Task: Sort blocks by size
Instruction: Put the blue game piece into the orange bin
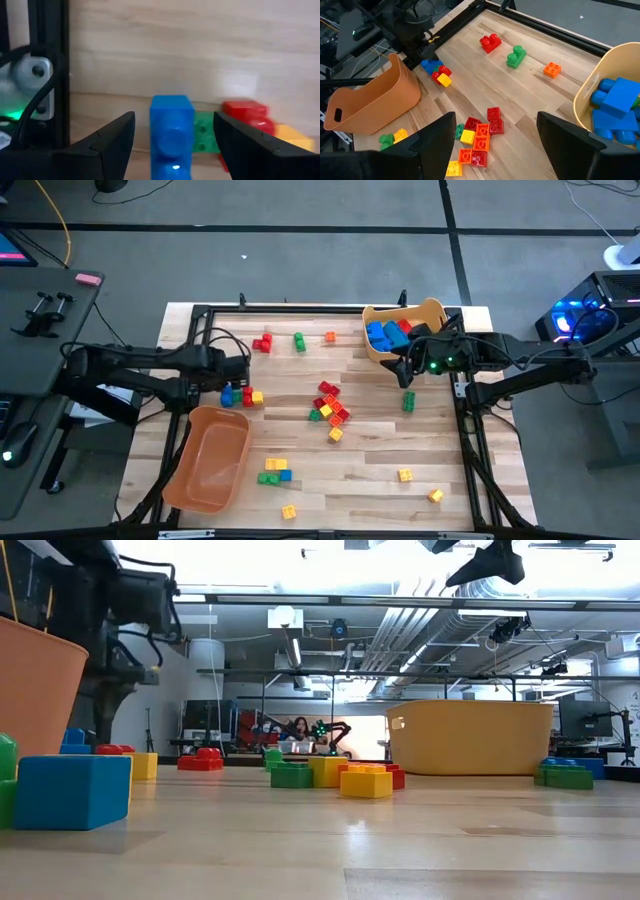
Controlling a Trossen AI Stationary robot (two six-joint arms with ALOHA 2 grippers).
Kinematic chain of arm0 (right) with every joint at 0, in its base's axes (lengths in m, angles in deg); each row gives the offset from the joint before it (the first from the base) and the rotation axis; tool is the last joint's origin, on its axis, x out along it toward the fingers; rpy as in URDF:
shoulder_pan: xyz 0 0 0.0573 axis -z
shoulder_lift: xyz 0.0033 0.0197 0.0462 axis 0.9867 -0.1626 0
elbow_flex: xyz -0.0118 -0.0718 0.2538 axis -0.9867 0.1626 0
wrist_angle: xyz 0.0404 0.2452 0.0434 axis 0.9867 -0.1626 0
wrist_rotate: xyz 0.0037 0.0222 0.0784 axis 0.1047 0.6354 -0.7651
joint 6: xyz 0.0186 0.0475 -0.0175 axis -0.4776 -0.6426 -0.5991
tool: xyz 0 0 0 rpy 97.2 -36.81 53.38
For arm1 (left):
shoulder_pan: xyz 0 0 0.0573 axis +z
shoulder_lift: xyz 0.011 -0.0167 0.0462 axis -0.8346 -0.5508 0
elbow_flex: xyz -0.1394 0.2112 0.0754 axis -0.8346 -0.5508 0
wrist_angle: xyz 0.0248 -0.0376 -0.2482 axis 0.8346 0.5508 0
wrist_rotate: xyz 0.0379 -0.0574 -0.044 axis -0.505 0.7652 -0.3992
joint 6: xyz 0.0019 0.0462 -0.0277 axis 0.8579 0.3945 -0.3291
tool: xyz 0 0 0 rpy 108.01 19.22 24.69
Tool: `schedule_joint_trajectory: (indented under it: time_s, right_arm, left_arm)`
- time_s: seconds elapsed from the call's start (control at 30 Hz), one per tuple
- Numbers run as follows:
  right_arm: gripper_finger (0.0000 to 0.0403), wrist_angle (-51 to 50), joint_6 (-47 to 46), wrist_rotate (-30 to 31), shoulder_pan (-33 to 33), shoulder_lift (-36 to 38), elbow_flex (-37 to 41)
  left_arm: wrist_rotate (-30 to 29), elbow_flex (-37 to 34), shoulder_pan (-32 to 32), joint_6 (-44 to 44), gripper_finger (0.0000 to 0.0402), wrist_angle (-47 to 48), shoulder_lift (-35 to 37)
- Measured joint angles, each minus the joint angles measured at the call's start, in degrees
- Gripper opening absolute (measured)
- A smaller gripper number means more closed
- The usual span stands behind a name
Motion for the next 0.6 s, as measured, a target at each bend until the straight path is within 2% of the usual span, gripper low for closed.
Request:
schedule_joint_trajectory:
  time_s: [0.33,0.47,0.6]
  right_arm:
    - [0.0275,0.0,0.1,0.0,0.0,0.0,0.0]
    - [0.0275,0.0,0.2,0.0,0.0,0.0,0.0]
    - [0.0275,-0.1,0.2,0.0,0.0,0.0,0.0]
  left_arm:
    - [2.7,-2.7,0.0,-0.7,0.0242,-3.9,-0.4]
    - [4.1,-4.3,0.0,-1.7,0.0203,-6.0,-0.3]
    - [4.3,-4.7,0.3,-1.6,0.0139,-7.1,-0.3]
